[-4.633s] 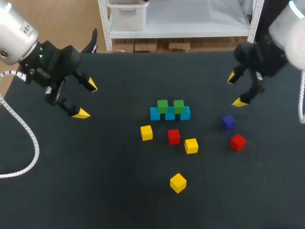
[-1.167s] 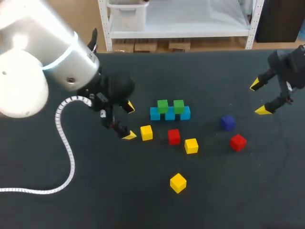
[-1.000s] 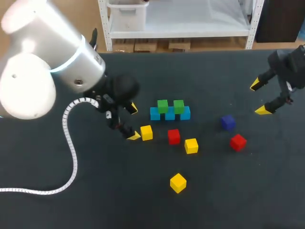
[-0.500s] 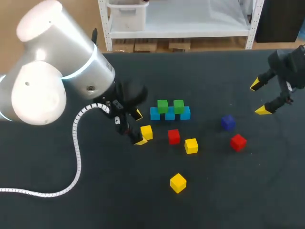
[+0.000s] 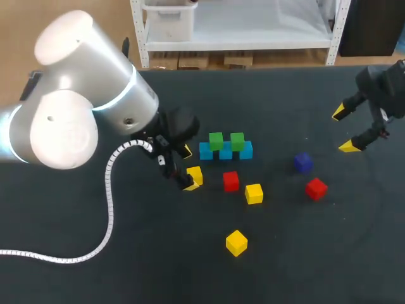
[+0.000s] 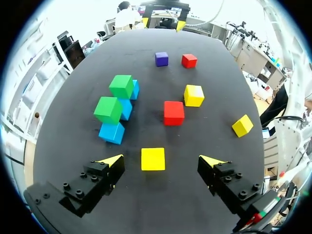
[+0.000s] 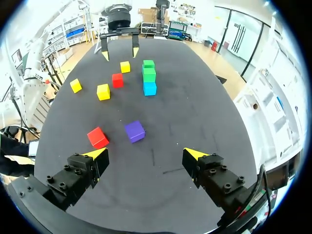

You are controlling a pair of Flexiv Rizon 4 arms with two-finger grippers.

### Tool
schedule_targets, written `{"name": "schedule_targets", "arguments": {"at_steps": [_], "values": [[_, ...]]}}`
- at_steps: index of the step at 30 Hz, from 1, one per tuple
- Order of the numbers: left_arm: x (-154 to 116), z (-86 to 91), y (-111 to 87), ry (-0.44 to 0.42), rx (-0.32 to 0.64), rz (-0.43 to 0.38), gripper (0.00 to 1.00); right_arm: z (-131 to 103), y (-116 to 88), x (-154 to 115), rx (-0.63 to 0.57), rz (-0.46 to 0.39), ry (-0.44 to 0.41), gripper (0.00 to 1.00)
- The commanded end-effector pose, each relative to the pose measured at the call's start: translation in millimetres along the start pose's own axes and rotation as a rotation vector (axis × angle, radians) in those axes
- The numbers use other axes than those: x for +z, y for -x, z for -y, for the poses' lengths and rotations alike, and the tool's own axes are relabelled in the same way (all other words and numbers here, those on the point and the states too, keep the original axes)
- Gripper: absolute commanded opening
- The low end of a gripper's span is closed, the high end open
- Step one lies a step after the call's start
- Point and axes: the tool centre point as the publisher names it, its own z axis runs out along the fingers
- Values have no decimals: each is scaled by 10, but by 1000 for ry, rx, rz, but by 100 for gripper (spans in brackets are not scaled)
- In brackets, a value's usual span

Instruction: Place the blue cubes, place green cubes on the blue cubes, place the yellow cubes on the green cubes, then place the red cubes on the yellow cubes, and place purple cube on the red cubes.

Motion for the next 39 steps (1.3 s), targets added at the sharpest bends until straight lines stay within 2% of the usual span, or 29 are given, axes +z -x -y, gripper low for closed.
{"name": "schedule_targets", "arguments": {"at_steps": [1, 10, 21, 24, 25, 26, 27, 33, 36, 37, 38, 39], "values": [[101, -73, -12, -6, -13, -13, 100, 2, -3, 1, -1, 2, 0, 100], [145, -140, -85, 13, -47, -14, 100, 2, -3, 1, -1, 2, 0, 100], [191, -64, -74, 17, -19, -13, 100, 2, -3, 1, -1, 2, 0, 100], [206, -49, -80, 14, -16, -13, 91, 2, -3, 1, -1, 2, 0, 100], [209, -45, -80, 13, -15, -13, 82, 2, -3, 1, -1, 2, 0, 100], [214, -40, -79, 13, -11, -13, 62, 2, -3, 1, -1, 2, 0, 100], [224, -38, -79, 12, -9, -13, 53, 2, -3, 1, -1, 2, 0, 100], [268, -39, -54, 5, 3, -6, 52, 2, -3, 1, -1, 2, 0, 100], [286, -44, -33, 4, 9, -4, 42, 2, -3, 1, -1, 2, 0, 100], [288, -45, -28, 4, 11, -2, 31, 2, -3, 1, -1, 2, 0, 100], [288, -46, -24, 5, 12, -2, 8, 2, -3, 1, -1, 2, 0, 100], [287, -47, -19, 6, 13, -1, 0, 2, -3, 1, -1, 2, 0, 100]]}}
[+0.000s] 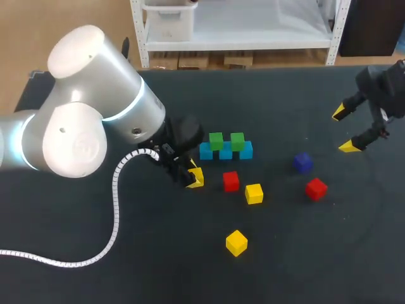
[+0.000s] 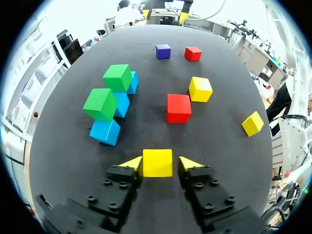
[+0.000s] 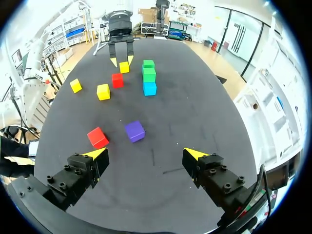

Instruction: Place the blue cubes, place green cubes on the blue cubes, place the yellow cubes on the green cubes, then place the red cubes on the yellow cubes, and place purple cube on the red cubes.

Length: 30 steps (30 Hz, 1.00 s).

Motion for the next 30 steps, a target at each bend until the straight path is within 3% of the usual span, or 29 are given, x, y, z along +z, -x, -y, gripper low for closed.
{"name": "schedule_targets", "arguments": {"at_steps": [1, 17, 25, 30], "values": [[17, -20, 24, 1, 3, 3, 0, 2, -3, 1, -1, 2, 0, 100], [-636, 205, 167, -12, 0, 20, 0, 2, -3, 1, -1, 2, 0, 100], [-977, 80, 346, -11, 29, 9, 0, 2, -3, 1, -1, 2, 0, 100], [-1040, -57, 512, -8, 74, 11, 0, 2, -3, 1, -1, 2, 0, 100]]}}
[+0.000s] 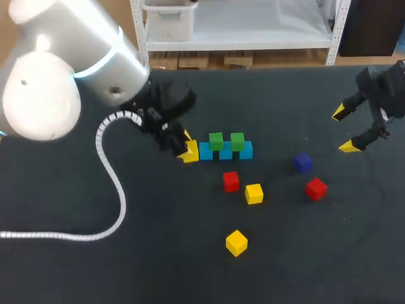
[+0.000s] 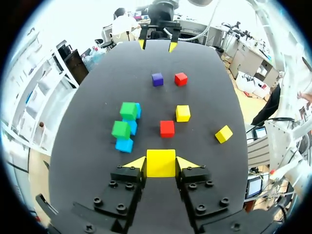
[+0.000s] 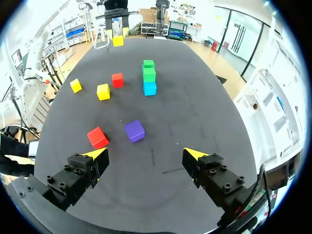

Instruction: Place the blue cubes, place green cubes on the blue cubes, place the yellow cubes on the green cubes, then place the red cubes on the yellow cubes, and place purple cube on the red cubes.

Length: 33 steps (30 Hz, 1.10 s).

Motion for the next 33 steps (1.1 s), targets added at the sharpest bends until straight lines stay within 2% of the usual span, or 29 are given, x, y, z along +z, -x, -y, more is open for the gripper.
{"name": "schedule_targets", "arguments": {"at_steps": [1, 19, 33], "values": [[-22, -153, 145, -15, 20, -13, 0, 2, -3, 1, -1, 2, 0, 100], [237, -484, 507, -37, 121, -8, 0, 2, -3, 1, -1, 2, 0, 100], [544, -726, 646, -47, 158, 35, 0, 2, -3, 1, -1, 2, 0, 100]]}}
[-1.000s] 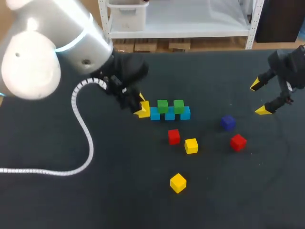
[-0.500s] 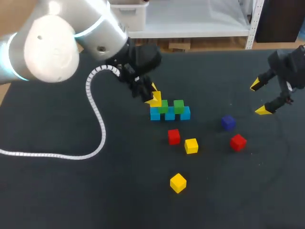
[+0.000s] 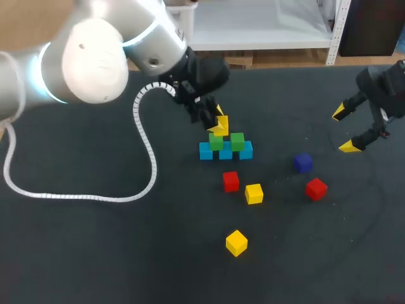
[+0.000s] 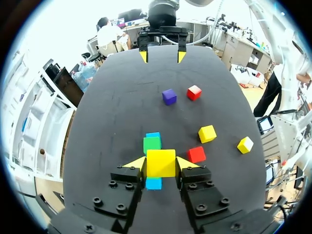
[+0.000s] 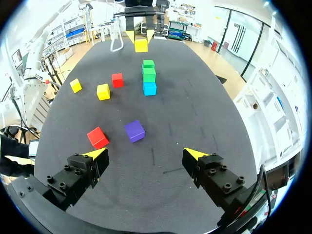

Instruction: Place the blue cubes, place green cubes on the blue cubes, place the yellow cubes on the green cubes, then place the red cubes on the yellow cubes, and place purple cube on the red cubes.

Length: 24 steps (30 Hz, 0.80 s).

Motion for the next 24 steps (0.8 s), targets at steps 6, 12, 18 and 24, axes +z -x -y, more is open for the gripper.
{"name": "schedule_targets", "arguments": {"at_steps": [6, 12, 18, 24], "values": [[191, -133, 24, -29, 12, 7, 0, 2, -4, 1, -1, 2, 0, 100], [259, -125, 11, -42, 13, 12, 0, 2, -4, 1, -1, 2, 0, 100], [297, -120, -3, -47, 9, 15, 0, 2, -4, 1, -1, 2, 0, 100], [317, -129, 2, -47, 8, 9, 0, 2, -4, 1, -1, 2, 0, 100]]}}
